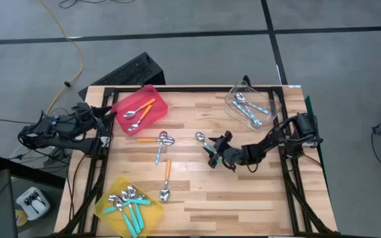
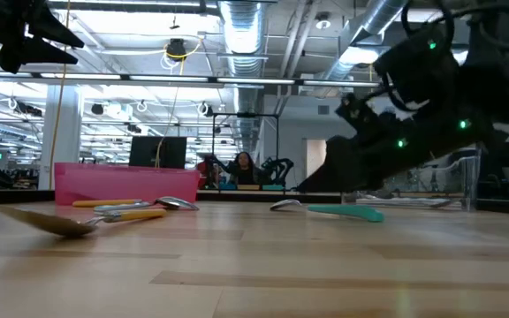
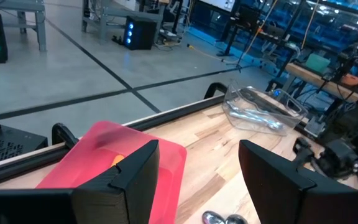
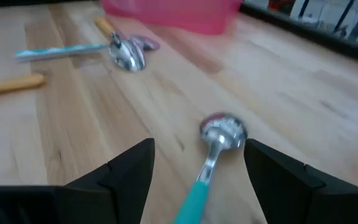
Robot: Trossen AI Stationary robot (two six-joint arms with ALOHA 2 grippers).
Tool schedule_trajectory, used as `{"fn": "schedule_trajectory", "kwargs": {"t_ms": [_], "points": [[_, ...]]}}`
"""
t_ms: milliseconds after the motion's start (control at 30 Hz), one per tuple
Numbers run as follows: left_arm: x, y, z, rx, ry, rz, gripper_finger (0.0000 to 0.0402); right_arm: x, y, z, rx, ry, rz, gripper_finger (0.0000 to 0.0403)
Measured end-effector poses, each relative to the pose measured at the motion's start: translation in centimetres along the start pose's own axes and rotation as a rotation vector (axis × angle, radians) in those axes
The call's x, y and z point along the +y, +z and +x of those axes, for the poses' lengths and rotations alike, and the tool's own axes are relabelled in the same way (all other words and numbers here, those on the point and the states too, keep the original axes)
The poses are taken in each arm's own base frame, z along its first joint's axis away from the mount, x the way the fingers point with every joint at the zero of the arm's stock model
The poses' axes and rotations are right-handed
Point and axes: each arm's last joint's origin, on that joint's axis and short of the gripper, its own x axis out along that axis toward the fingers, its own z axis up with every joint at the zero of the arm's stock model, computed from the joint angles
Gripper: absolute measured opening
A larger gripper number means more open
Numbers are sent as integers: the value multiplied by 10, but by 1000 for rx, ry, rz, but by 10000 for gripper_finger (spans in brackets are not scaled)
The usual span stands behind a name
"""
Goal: Sort silverware by color (type)
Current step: Put the light blue spoon into the yellow bin
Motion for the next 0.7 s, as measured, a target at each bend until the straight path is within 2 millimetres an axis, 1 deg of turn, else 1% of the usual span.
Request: {"fn": "schedule_trajectory", "kwargs": {"t_ms": [233, 400, 467, 600, 700], "points": [[0, 0, 0, -1, 0, -1, 205, 3, -30, 7, 41, -15, 81, 275], [0, 0, 0, 0, 0, -1, 205, 6, -39, 6, 46, -44, 137, 273], [0, 0, 0, -1, 0, -1, 205, 7, -40, 4, 47, -51, 159, 266], [0, 0, 0, -1, -1, -1, 205, 5, -38, 4, 58, -66, 212, 228], [0, 0, 0, -1, 0, -1, 205, 4, -36, 2, 73, -75, 265, 180]]}}
